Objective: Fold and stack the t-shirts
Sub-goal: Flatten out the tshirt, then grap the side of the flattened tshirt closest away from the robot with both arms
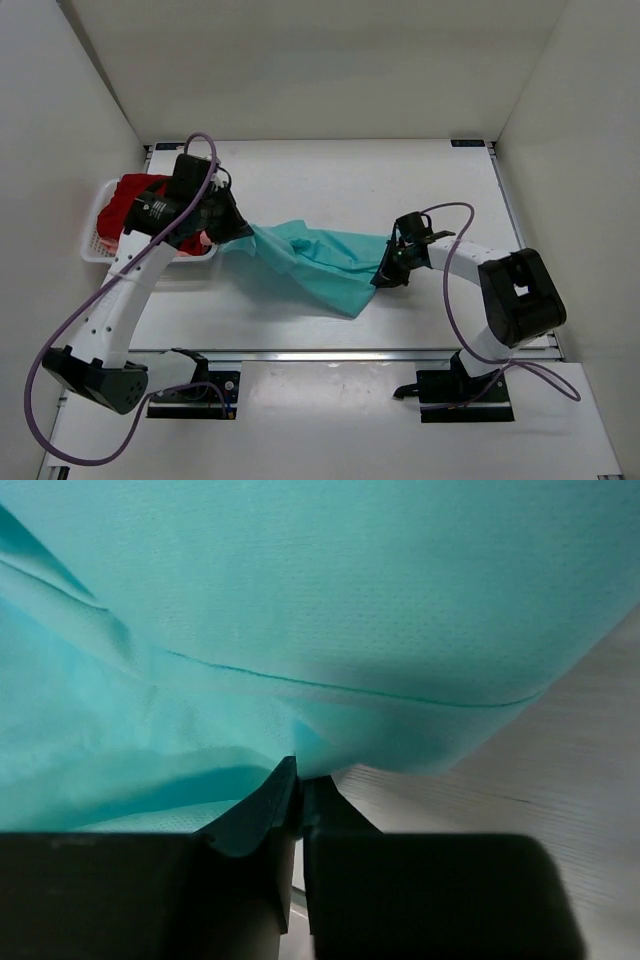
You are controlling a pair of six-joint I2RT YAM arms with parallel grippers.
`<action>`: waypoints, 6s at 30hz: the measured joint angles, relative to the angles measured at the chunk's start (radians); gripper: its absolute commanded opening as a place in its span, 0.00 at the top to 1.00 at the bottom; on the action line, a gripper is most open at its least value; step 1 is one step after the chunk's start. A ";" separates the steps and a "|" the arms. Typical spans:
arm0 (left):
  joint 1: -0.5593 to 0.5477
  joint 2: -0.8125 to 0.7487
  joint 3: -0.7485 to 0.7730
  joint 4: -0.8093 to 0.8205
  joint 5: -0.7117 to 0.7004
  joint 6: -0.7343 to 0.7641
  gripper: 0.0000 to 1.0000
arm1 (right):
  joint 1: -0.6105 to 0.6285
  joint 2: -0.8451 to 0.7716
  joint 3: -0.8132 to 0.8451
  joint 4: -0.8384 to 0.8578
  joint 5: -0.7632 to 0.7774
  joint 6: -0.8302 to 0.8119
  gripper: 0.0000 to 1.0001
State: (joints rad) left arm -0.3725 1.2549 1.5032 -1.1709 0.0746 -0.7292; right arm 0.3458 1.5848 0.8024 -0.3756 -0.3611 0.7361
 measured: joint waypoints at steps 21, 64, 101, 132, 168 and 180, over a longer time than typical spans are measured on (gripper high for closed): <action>0.176 0.512 0.898 0.076 0.128 -0.031 1.00 | -0.342 0.087 1.272 -0.641 0.129 -0.347 1.00; 0.055 -0.301 -0.498 0.240 0.098 0.007 1.00 | 0.161 -0.414 -0.152 -0.395 0.153 -0.163 0.56; 0.143 -0.051 0.150 0.179 0.076 0.099 1.00 | -0.068 -0.499 0.477 -0.450 0.223 -0.322 1.00; 0.158 0.391 0.634 0.138 -0.042 0.133 1.00 | -0.379 -0.237 0.800 -0.453 0.154 -0.556 1.00; 0.164 -0.245 -0.689 0.317 0.188 0.038 1.00 | -0.483 -0.573 0.092 -0.456 0.282 -0.538 1.00; 0.153 -0.249 -0.820 0.326 0.203 -0.013 1.00 | -0.507 -0.503 0.016 -0.632 0.267 -0.447 1.00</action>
State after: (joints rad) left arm -0.2192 1.0054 0.6834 -0.8448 0.2779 -0.7422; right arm -0.1612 1.0821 0.8185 -1.0080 -0.0940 0.2893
